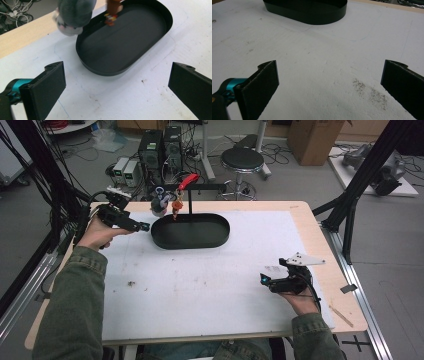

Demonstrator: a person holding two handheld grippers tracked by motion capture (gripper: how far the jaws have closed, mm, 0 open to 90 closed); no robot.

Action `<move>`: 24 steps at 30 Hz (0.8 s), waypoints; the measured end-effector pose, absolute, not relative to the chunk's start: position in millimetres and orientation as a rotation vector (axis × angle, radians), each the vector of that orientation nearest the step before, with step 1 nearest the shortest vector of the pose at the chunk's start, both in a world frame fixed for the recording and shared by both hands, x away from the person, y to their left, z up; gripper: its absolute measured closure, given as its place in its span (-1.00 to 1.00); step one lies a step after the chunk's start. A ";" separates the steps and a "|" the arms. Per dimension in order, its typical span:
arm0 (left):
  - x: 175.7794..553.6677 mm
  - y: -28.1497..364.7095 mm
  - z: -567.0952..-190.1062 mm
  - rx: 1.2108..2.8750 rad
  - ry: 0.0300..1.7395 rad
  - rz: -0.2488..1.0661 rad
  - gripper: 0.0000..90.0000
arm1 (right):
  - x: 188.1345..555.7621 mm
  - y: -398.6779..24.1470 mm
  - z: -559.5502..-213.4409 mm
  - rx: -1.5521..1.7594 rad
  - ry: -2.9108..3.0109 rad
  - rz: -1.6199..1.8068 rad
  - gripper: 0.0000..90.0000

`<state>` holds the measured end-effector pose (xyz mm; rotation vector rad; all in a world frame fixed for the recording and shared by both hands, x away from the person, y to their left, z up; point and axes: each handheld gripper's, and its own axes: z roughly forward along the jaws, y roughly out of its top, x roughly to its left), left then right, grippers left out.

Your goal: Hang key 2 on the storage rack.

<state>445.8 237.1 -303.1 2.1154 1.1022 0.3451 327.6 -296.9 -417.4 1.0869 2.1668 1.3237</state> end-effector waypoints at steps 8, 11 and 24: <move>440.9 230.4 -301.8 2.150 1.075 0.363 -0.96 | 325.7 -299.3 -414.5 1.084 2.126 1.331 -0.99; 436.1 226.5 -300.6 2.155 1.060 0.378 -0.96 | 325.0 -300.3 -413.8 1.083 2.118 1.336 -0.99; 406.4 226.2 -311.7 2.151 1.043 0.423 -0.96 | 325.5 -299.5 -414.6 1.080 2.134 1.339 -0.99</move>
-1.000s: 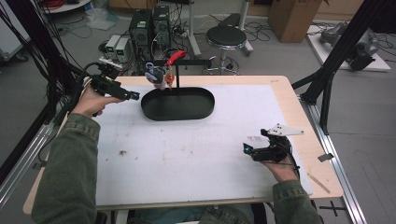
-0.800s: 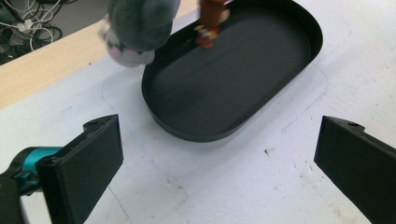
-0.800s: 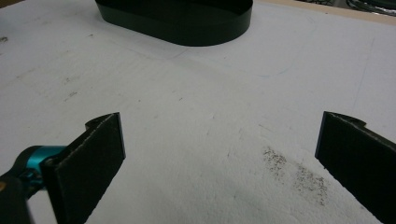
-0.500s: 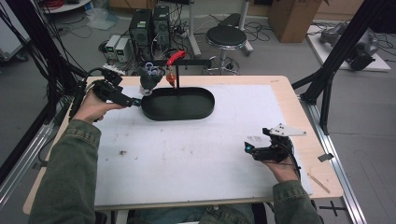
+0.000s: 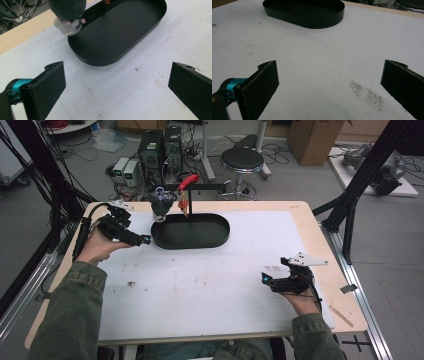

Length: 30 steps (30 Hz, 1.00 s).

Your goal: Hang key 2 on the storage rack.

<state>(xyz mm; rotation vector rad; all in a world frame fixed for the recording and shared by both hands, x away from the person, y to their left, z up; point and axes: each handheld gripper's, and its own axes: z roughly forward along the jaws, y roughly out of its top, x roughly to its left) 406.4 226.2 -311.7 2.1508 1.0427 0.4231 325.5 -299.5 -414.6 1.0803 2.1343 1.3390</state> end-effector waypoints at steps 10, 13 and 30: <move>384.5 232.4 -331.6 2.131 1.058 0.431 -0.96 | 325.8 -299.7 -414.8 1.077 2.135 1.337 -0.99; 379.5 235.4 -337.0 2.132 1.069 0.446 -0.96 | 325.5 -299.0 -415.0 1.079 2.138 1.332 -0.99; 346.9 246.3 -365.9 2.081 1.092 0.421 -0.96 | 325.7 -299.1 -415.8 1.077 2.150 1.331 -0.99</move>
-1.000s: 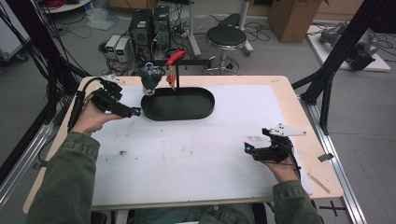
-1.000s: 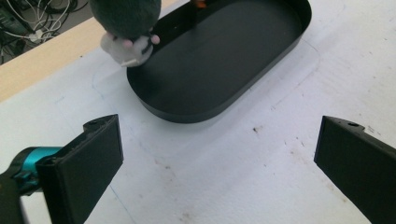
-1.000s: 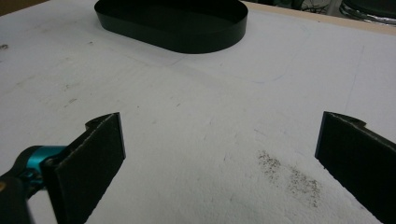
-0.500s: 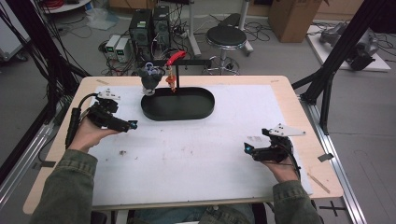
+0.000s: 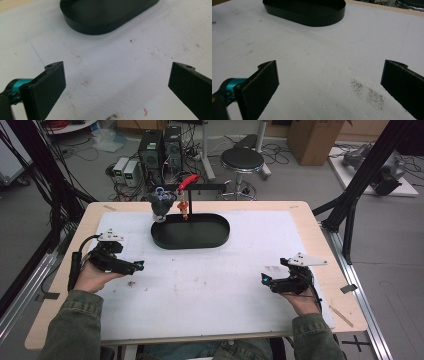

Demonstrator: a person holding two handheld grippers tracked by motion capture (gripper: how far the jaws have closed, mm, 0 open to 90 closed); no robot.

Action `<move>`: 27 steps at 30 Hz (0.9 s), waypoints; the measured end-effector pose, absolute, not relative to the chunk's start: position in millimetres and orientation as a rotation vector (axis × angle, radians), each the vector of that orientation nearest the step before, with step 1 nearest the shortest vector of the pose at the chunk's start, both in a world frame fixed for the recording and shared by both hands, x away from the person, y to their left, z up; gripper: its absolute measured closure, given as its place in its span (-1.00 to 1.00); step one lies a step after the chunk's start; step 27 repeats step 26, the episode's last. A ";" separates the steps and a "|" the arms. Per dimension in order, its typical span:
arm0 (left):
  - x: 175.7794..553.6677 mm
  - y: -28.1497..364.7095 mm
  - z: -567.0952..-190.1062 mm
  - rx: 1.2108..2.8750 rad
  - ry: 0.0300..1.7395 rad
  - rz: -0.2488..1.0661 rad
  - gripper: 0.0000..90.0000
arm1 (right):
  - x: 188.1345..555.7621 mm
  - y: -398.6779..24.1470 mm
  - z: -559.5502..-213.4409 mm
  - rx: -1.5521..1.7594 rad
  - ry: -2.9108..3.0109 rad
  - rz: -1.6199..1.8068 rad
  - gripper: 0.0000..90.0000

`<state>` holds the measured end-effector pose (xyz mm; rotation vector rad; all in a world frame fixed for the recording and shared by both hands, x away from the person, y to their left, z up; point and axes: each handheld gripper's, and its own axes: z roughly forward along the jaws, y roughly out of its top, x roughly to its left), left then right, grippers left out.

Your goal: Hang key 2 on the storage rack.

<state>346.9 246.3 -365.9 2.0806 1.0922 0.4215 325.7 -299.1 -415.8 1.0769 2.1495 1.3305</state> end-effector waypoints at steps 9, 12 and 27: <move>331.4 252.4 -390.8 2.069 1.158 0.421 -0.96 | 325.4 -299.5 -415.6 1.073 2.146 1.335 -0.99; 325.8 253.8 -396.1 2.067 1.165 0.424 -0.96 | 324.9 -299.7 -415.4 1.079 2.146 1.333 -0.99; 300.6 267.3 -416.2 1.947 1.242 0.415 -0.96 | 324.4 -298.6 -415.8 1.077 2.150 1.328 -0.99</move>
